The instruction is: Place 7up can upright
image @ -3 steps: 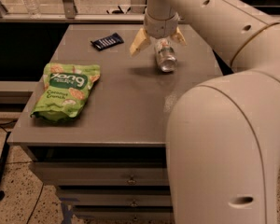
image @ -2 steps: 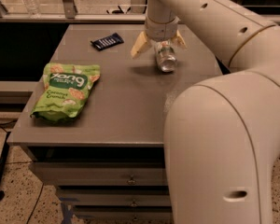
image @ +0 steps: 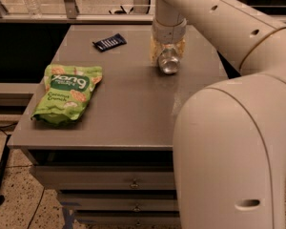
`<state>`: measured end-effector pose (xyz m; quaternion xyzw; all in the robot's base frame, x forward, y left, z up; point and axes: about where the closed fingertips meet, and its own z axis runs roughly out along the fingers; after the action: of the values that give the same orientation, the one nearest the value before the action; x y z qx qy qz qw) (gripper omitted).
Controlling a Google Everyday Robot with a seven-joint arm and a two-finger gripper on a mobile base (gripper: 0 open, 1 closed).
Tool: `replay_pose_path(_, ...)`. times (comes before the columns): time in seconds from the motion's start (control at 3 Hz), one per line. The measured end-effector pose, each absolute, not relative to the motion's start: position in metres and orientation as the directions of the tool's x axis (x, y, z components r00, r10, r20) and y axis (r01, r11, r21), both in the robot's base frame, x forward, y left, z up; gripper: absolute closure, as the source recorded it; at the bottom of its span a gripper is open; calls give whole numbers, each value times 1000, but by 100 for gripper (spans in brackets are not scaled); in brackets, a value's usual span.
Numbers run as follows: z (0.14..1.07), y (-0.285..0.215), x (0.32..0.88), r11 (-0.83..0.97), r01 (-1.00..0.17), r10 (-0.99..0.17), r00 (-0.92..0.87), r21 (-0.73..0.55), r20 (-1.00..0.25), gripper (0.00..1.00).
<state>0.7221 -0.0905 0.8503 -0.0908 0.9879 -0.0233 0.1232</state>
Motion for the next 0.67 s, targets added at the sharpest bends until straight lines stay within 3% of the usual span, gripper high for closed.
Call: replay_pose_path(0.67,854,-96,720,981,-179,-191,-951,-71,-244,87)
